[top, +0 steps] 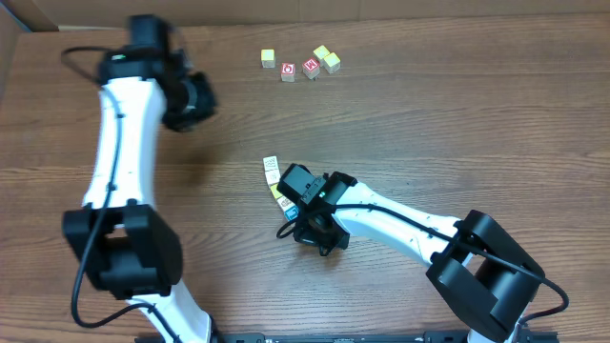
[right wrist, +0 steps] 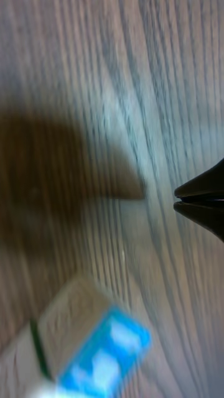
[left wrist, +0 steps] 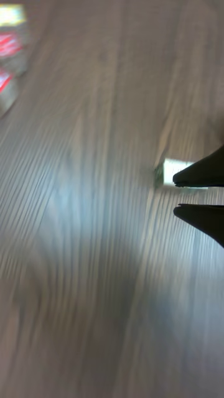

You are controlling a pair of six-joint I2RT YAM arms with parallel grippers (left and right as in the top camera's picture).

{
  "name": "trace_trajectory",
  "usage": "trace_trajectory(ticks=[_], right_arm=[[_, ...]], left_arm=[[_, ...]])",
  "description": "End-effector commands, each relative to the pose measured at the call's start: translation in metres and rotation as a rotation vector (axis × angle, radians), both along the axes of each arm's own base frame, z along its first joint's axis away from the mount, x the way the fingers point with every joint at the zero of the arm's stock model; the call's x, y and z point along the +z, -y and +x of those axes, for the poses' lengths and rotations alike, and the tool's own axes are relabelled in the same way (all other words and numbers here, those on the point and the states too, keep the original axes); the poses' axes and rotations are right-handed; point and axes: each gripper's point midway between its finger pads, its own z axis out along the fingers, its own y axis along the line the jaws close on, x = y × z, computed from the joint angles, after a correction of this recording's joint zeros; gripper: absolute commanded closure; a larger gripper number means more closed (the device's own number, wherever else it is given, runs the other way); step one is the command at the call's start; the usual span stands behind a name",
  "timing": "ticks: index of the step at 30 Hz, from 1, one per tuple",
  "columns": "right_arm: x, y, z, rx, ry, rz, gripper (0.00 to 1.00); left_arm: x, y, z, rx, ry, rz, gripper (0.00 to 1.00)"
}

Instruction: Flip 5 blocks

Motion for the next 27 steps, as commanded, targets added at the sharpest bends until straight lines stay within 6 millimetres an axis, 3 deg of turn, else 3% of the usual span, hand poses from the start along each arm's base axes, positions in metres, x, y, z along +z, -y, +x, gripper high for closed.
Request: trace_trajectory(ticks=[1, 4, 7, 19, 27], right_arm=[[-0.013, 0.01, -0.008, -0.056, -0.029, -0.023, 0.96], [-0.016, 0.011, -0.01, -0.055, -0.033, -0.024, 0.96], [-0.016, 0.011, -0.01, -0.039, -0.029, -0.021, 0.96], [-0.016, 0.005, -0.005, -0.011, -0.005, 0.006, 0.96], [-0.016, 0.004, -0.004, -0.012, -0.003, 0.009, 0.96]], left_arm=[[-0.026, 0.043, 0.005, -0.182, -0.026, 0.042, 0.96], [-0.048, 0.067, 0.007, -0.253, -0.054, 0.056, 0.96], [-0.067, 0.077, 0.008, -0.276, -0.082, 0.057, 0.96], [-0.131, 0.073, 0.007, -0.299, -0.201, 0.06, 0.96], [-0.153, 0.075, -0.002, -0.306, -0.269, 0.053, 0.96]])
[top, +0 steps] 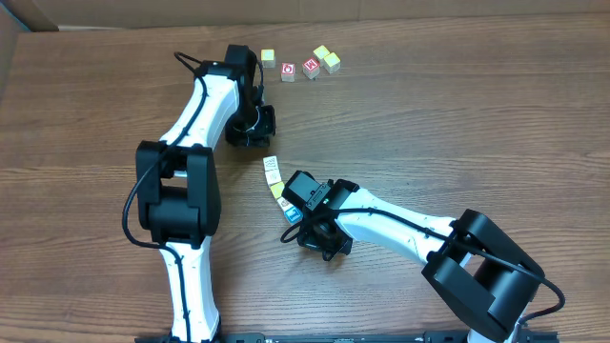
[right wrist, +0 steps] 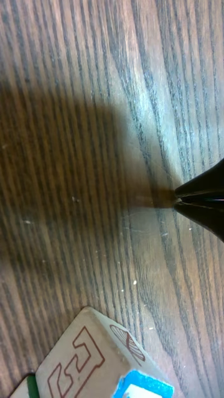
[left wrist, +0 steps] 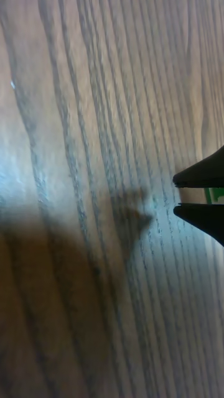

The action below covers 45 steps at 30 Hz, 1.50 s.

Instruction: Flip 5 blocks

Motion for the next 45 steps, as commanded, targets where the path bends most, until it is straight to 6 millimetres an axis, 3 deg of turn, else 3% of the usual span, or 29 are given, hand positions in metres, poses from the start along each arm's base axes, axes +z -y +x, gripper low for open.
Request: trace_trajectory(ticks=[1, 23, 45], right_arm=[[-0.001, 0.0, 0.001, 0.004, 0.003, 0.004, 0.96], [0.003, -0.025, 0.028, 0.008, 0.154, 0.078, 0.96], [-0.001, -0.04, 0.028, 0.023, 0.194, 0.099, 0.96]], left_arm=[[-0.013, 0.001, -0.003, -0.03, -0.03, 0.01, 0.96], [-0.012, 0.007, -0.014, -0.1, -0.061, -0.024, 0.96], [-0.012, 0.007, -0.013, -0.1, -0.056, -0.024, 0.96]])
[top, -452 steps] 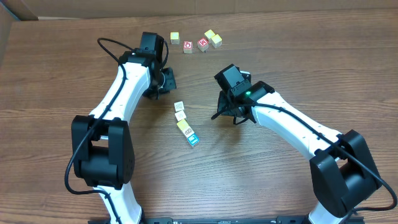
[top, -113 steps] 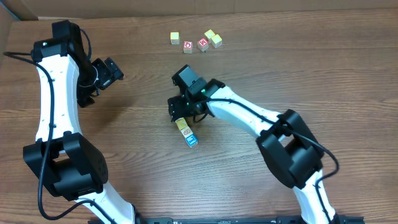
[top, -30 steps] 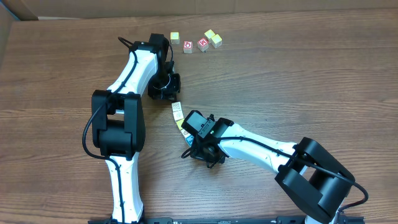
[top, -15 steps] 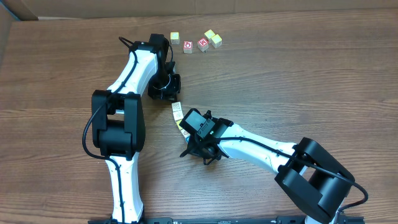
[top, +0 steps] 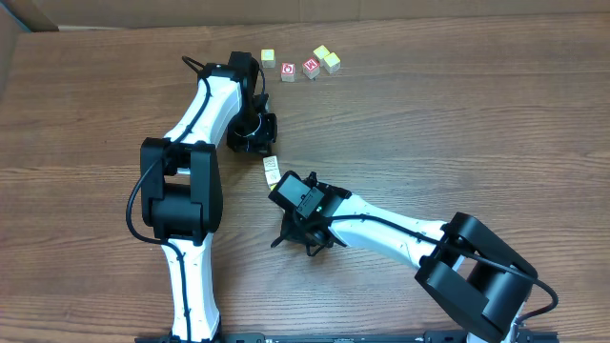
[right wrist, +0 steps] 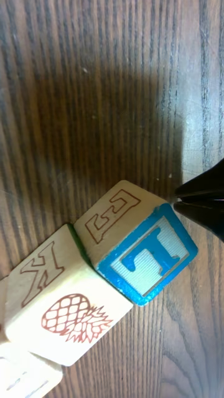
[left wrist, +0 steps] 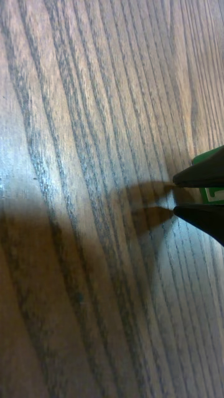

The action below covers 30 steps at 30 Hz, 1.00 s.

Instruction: Flip 5 blocks

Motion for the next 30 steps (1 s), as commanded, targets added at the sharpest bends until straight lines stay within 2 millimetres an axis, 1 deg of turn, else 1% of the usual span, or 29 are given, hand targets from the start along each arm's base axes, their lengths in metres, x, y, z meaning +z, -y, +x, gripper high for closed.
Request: trace_trajectory(ticks=[1, 10, 15, 23, 30], right_arm=[[-0.003, 0.001, 0.003, -0.009, 0.02, -0.013, 0.96], [0.001, -0.009, 0.01, -0.008, 0.051, 0.032, 0.96], [0.001, -0.013, 0.007, 0.002, 0.054, 0.036, 0.96], [0.004, -0.025, -0.001, 0.034, 0.068, 0.058, 0.96], [0.004, -0.025, -0.002, 0.036, 0.069, 0.057, 0.96]], left_arm=[[-0.002, 0.005, 0.002, -0.022, 0.004, -0.017, 0.96], [-0.002, 0.005, 0.004, -0.021, 0.015, -0.019, 0.96], [-0.002, 0.005, 0.005, -0.021, 0.016, -0.019, 0.96], [-0.002, 0.005, 0.008, -0.021, 0.028, -0.02, 0.96], [-0.002, 0.006, 0.009, -0.022, 0.034, -0.021, 0.96]])
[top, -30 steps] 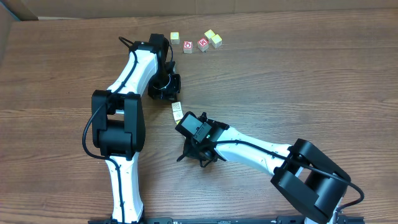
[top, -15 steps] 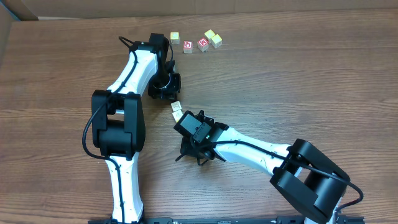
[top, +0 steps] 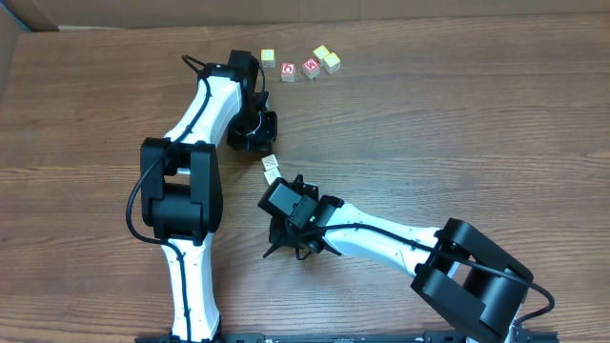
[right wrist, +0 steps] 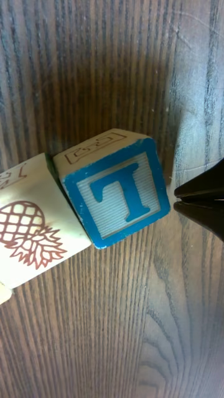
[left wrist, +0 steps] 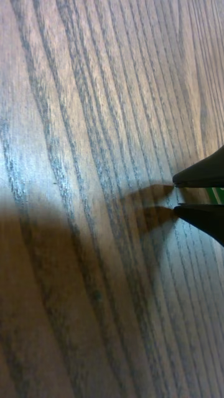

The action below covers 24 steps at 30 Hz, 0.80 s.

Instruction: Flip 5 blocks

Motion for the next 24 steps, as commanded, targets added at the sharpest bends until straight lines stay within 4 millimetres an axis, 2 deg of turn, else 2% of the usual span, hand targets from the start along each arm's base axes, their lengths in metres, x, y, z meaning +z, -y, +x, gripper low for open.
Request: trace_trajectory(ticks=[1, 4, 10, 18, 24], right_arm=[[-0.003, 0.002, 0.0, -0.005, 0.006, -0.012, 0.96], [-0.001, 0.004, -0.001, 0.002, 0.002, -0.023, 0.96], [0.016, 0.007, -0.003, 0.046, 0.016, -0.036, 0.96], [0.0, 0.016, 0.007, 0.016, 0.053, -0.105, 0.96], [0.001, 0.016, 0.011, 0.008, 0.076, -0.105, 0.96]], left_arm=[[-0.002, 0.005, 0.002, -0.022, 0.006, -0.016, 0.96], [-0.002, 0.005, 0.003, -0.022, 0.008, -0.016, 0.96], [-0.002, 0.003, 0.007, -0.019, 0.026, -0.011, 0.96], [-0.002, 0.003, 0.009, -0.02, 0.033, -0.012, 0.96], [-0.002, 0.003, 0.009, -0.021, 0.033, -0.012, 0.96]])
